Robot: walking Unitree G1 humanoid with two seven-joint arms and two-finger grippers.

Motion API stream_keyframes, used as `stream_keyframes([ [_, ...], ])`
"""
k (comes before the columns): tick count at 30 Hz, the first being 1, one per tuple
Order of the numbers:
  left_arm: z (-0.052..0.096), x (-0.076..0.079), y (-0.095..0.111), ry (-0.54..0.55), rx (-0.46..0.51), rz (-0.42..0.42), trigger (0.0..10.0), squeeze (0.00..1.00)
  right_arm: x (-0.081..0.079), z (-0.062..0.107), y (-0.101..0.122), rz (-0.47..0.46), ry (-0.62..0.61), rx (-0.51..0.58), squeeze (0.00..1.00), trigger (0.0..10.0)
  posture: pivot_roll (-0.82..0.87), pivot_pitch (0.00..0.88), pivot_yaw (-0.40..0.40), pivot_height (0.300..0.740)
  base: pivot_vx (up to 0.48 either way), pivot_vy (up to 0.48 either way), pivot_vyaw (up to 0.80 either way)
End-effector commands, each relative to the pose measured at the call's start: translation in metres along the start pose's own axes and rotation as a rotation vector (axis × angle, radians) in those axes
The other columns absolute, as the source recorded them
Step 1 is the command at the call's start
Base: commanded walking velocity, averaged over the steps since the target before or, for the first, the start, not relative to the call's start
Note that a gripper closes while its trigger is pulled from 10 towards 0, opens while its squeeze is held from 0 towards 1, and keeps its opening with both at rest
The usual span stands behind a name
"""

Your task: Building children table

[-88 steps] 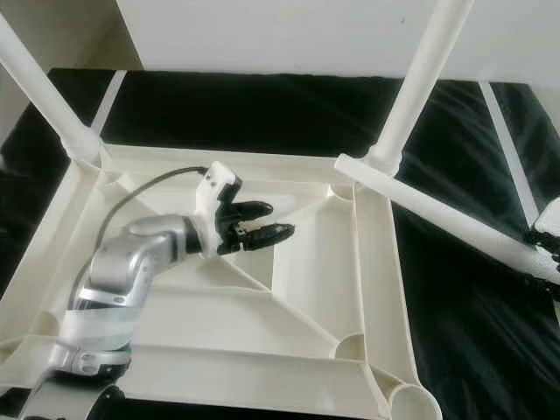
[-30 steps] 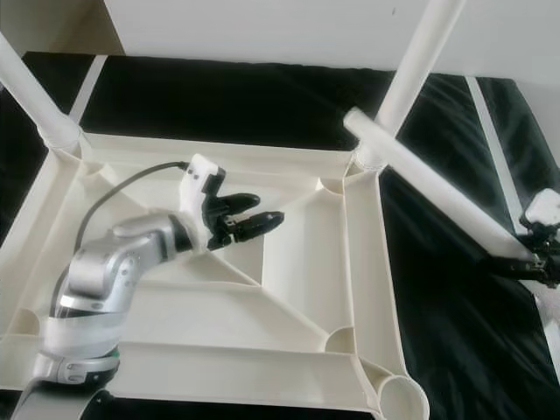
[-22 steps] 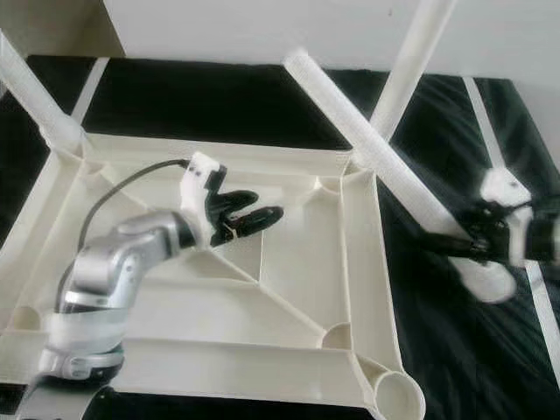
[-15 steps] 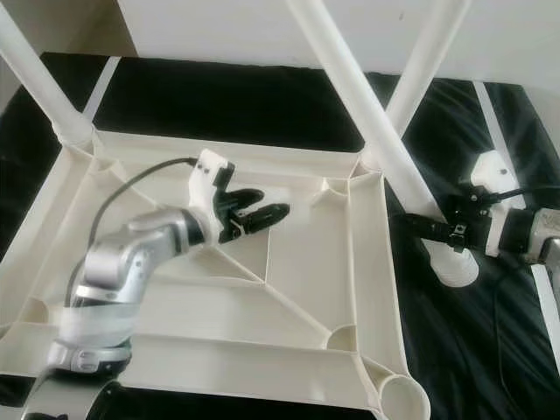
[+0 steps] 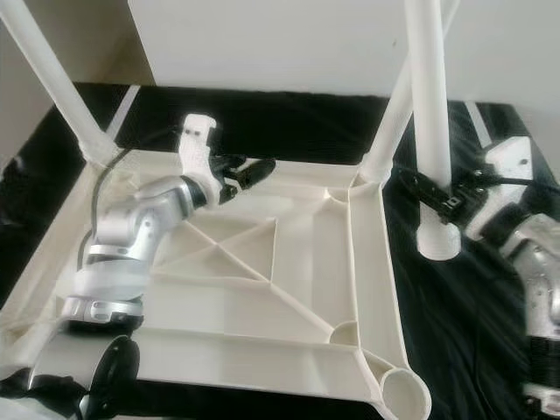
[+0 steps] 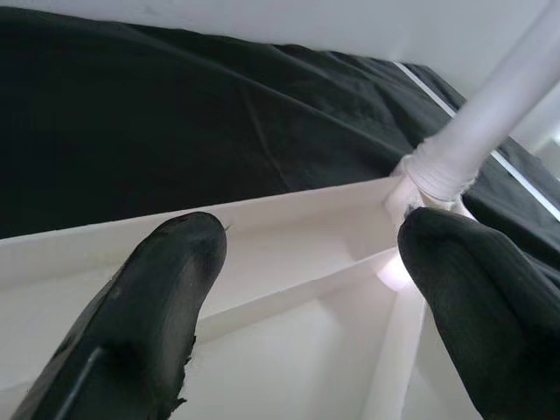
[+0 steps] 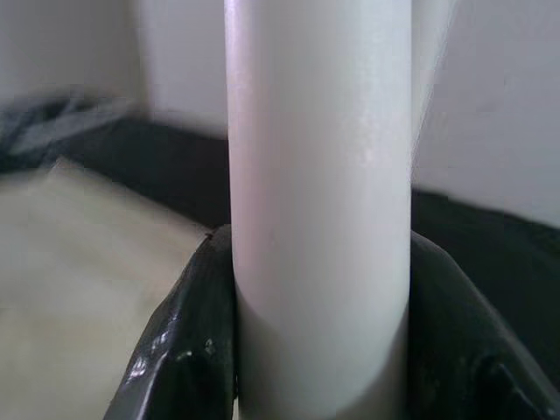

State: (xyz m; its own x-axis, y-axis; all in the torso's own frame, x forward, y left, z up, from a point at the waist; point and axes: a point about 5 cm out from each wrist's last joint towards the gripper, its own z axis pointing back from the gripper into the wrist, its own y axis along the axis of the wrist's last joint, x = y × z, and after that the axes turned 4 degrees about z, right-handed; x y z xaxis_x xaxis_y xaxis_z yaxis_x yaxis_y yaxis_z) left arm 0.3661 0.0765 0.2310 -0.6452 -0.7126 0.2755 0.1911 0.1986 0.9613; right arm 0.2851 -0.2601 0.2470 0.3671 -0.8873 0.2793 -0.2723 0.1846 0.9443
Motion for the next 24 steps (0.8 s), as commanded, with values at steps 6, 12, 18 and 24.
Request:
stream_keyframes([
  [6,-0.01,-0.007,-0.001,0.064,-0.001,-0.006,10.0,0.0,-0.021,-0.006,-0.018,-0.099,-0.217,-0.002,0.0,10.0,-0.07,0.054,0.011,0.74,0.0,0.0,0.0],
  [12,-0.013,-0.006,-0.007,0.103,0.002,-0.087,10.0,0.0,-0.041,-0.011,-0.022,-0.171,-0.282,0.05,0.0,10.0,-0.05,0.033,0.019,0.74,0.0,0.0,0.0],
  [18,-0.015,-0.001,-0.012,0.089,0.016,-0.042,10.0,0.0,-0.059,-0.019,-0.013,-0.213,-0.289,0.112,0.0,10.0,-0.03,0.029,0.021,0.74,0.0,0.0,0.0],
  [24,-0.018,-0.001,-0.014,0.057,-0.01,-0.083,10.0,0.0,-0.075,-0.021,-0.013,-0.193,-0.226,0.116,0.0,10.0,-0.03,0.024,0.025,0.74,0.0,0.0,0.0],
])
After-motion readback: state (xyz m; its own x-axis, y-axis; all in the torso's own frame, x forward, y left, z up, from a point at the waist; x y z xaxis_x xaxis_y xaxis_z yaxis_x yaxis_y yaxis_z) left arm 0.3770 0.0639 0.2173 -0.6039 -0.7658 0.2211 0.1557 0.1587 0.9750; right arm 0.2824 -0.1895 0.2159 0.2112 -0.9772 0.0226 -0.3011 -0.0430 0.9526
